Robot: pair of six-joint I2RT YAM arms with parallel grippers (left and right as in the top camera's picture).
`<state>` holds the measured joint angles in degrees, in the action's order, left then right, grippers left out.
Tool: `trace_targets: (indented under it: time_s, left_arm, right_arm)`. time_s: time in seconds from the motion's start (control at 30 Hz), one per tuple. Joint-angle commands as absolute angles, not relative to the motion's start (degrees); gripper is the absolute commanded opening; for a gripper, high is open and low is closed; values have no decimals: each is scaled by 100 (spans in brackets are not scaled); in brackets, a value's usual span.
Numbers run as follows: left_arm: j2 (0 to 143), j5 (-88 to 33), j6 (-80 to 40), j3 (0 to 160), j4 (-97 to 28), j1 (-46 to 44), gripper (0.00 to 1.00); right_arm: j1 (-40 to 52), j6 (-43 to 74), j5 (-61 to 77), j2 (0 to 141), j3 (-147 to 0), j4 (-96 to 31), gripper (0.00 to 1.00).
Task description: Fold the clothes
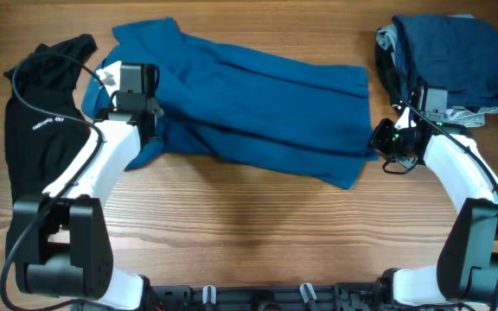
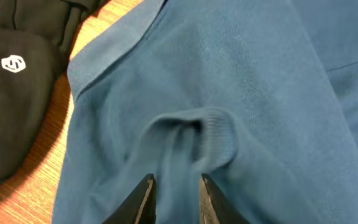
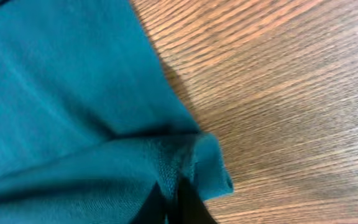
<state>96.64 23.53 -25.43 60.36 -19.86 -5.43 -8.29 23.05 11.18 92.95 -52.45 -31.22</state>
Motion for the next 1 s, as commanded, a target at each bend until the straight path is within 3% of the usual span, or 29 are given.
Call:
trace_targets:
  time_s: [0.0, 0.03, 0.07, 0.13, 0.2, 0.27, 0.3, 0.37, 0.4, 0.8, 0.83, 0.9, 0.97]
  left_arm:
    - [9609, 2403, -2139, 6075, -2036, -491, 4]
    - [9607, 2401, -2139, 6075, -2060, -493, 4]
    - [9607, 2399, -2139, 6075, -2084, -491, 4]
    - [9607, 2399, -2139, 6075, -2126, -491, 4]
    - [9607, 2379, -2139, 6075, -2213, -491, 4]
    - [9607, 2379, -2141, 6075, -2331, -491, 4]
    - [9607, 2379, -2141, 6075, -2357, -491, 4]
    - [9607, 2379, -2141, 6075, -2359, -491, 4]
    - [9607, 2379, -2141, 6075, -2362, -491, 4]
    - [9607, 2379, -2143, 6075, -2644, -491, 4]
    - [9607, 2379, -2143, 6075, -2644, -491, 4]
    - [9607, 2379, -2141, 6075, -2670, -491, 6]
    - [9607, 2379, -2141, 6075, -2672, -491, 9]
  right_arm:
    - [-790, 1914, 1520, 9223, -5343, -3205, 27]
    - [-790, 1776, 1579, 9164, -5358, -3297, 62]
    - [-790, 1647, 1559, 9080, -5376, -3498, 77]
    - [-790, 1651, 1417, 9052, -5374, -3811, 75]
    - [-790, 1653, 1269, 9052, -5374, -4163, 73]
    - [-781, 1647, 1293, 9052, -5354, -4311, 63]
    - [-760, 1645, 1293, 9052, -5345, -4283, 53]
    - [-611, 1671, 1295, 9054, -5249, -3944, 12]
    - [-506, 1734, 1293, 9054, -5186, -3771, 5]
    - [-148, 2119, 1378, 10040, -5078, -1166, 4]
    - [-152, 2119, 1380, 10027, -5192, -1476, 8]
    - [-150, 2099, 1194, 9887, -5459, -2161, 50]
    - [-152, 1940, 1007, 9758, -5621, -2617, 61]
